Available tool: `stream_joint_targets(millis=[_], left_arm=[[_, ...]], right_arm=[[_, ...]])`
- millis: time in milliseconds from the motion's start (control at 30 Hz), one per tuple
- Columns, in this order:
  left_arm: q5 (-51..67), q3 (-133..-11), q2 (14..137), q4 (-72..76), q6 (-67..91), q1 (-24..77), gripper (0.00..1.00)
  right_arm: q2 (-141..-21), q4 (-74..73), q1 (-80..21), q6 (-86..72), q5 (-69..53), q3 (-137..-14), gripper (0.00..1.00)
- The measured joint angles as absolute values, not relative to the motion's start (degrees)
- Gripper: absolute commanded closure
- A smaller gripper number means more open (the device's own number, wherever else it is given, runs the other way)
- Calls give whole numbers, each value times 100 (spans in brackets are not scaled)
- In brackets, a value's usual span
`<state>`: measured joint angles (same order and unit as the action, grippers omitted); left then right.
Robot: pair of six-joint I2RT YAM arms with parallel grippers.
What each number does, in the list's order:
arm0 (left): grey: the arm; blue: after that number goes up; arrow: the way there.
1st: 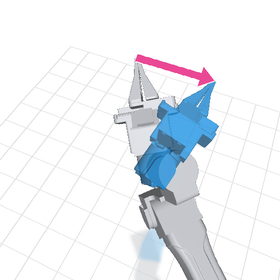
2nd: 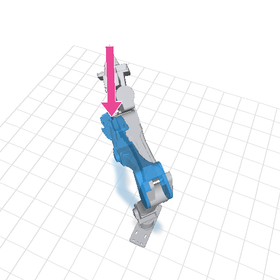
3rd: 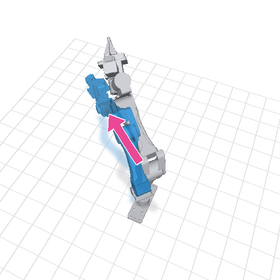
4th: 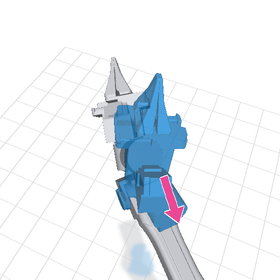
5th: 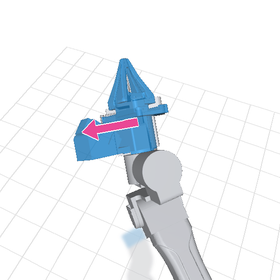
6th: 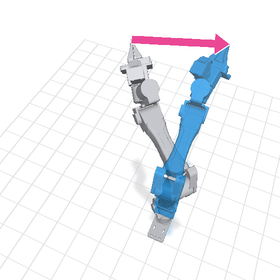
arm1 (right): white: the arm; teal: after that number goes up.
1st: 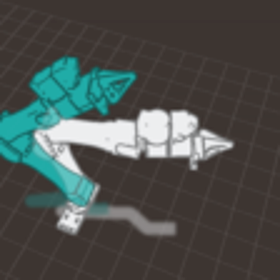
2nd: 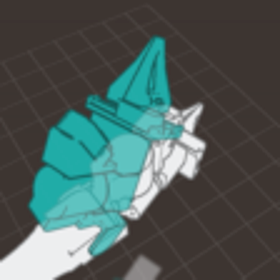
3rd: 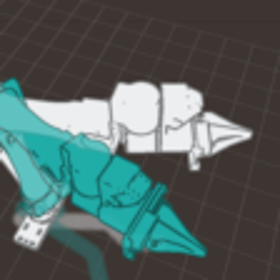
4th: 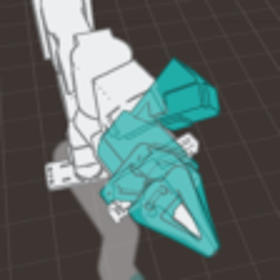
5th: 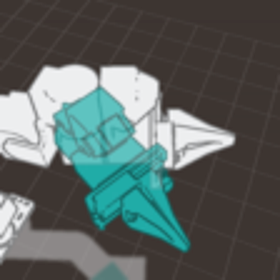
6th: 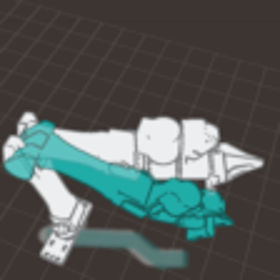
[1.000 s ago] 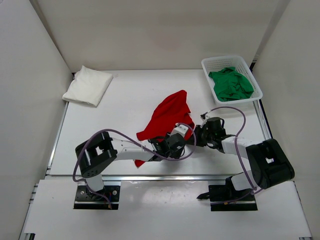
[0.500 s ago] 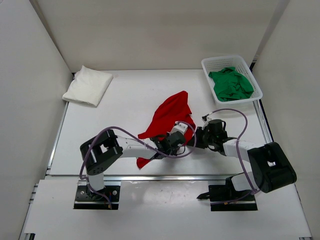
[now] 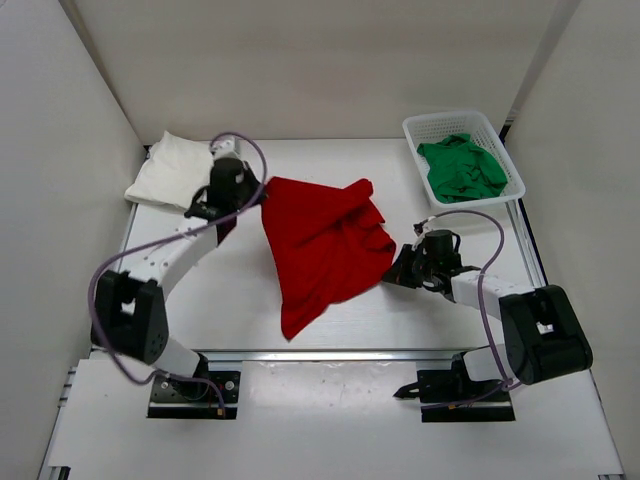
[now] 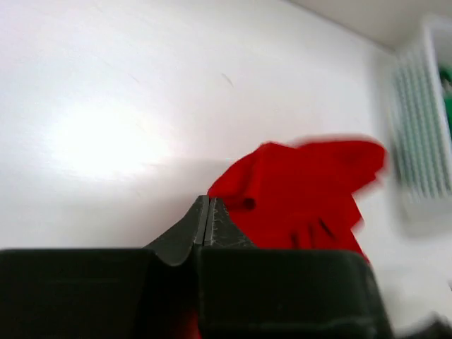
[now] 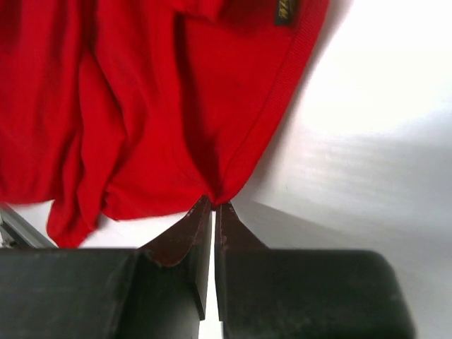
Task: Fold and stack the t-shirts
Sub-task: Flatten out the tshirt
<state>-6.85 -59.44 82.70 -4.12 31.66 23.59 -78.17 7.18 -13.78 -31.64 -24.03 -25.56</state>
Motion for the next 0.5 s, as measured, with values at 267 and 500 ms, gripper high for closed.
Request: stream_joint_targets(millis=[267, 500], left_arm=[[-279, -8200, 10484, -1151, 3367, 482, 35], [-655, -6217, 8989, -1247, 3232, 1754, 44]], right_arm=[[-8125, 375, -1234, -3127, -2095, -3516, 100], [-8119, 290, -1251, -3131, -1870, -3487, 100]])
